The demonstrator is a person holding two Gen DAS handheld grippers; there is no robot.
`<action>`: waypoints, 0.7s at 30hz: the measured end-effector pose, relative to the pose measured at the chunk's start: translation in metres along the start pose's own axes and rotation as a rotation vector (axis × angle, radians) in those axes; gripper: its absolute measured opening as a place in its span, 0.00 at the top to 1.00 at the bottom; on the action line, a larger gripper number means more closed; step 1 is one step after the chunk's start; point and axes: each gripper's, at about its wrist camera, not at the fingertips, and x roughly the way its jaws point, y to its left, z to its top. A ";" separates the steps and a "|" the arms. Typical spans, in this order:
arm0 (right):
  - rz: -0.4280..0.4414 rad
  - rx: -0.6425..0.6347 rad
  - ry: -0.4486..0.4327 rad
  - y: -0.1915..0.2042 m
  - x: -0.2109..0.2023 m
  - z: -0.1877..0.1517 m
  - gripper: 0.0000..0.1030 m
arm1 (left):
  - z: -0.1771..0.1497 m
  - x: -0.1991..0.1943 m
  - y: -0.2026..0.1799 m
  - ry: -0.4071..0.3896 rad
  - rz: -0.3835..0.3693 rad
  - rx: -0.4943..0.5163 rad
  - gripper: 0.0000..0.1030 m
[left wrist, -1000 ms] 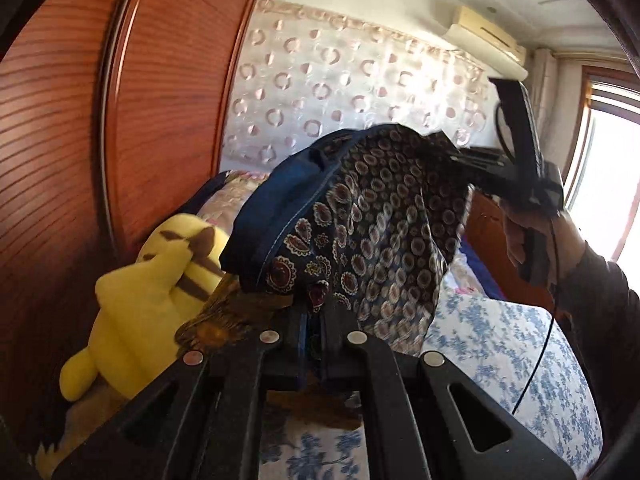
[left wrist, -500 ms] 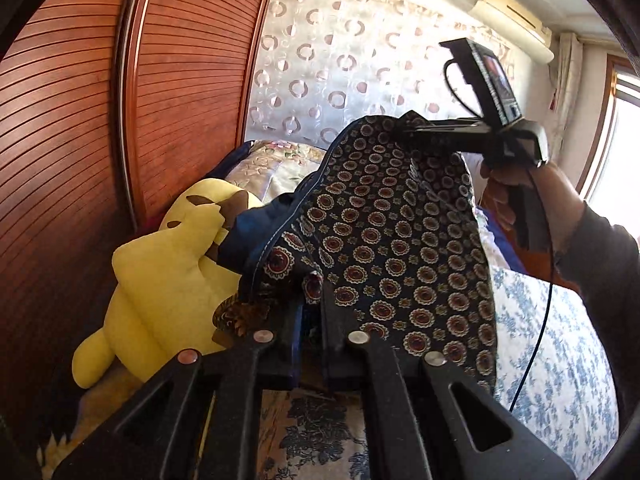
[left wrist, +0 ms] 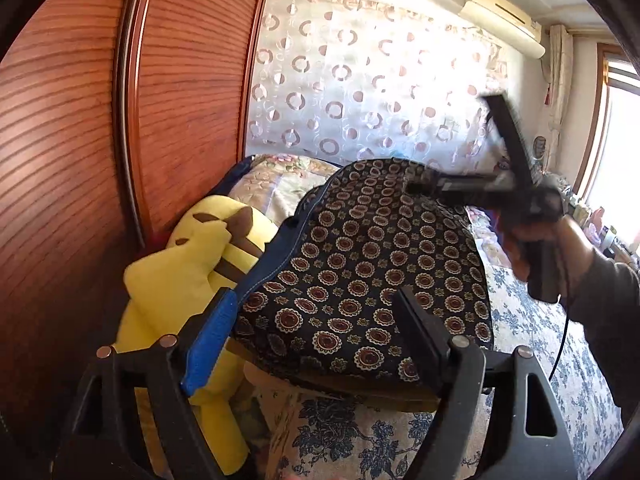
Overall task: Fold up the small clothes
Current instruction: 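Carry the folded shirt beside the yellow plush toy and lower it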
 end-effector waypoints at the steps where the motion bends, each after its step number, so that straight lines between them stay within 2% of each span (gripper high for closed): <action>1: 0.000 0.011 0.010 -0.001 0.005 -0.004 0.37 | 0.002 -0.004 -0.001 -0.013 0.004 0.008 0.22; 6: 0.007 0.051 0.012 -0.009 0.006 0.000 0.37 | 0.005 -0.016 -0.007 -0.034 0.042 0.042 0.21; 11: -0.009 0.057 -0.013 -0.005 -0.026 -0.006 0.37 | 0.005 -0.023 -0.016 -0.030 0.039 0.066 0.21; 21: -0.048 0.103 -0.079 0.035 -0.119 -0.071 0.35 | -0.007 -0.031 -0.057 -0.011 0.000 0.115 0.21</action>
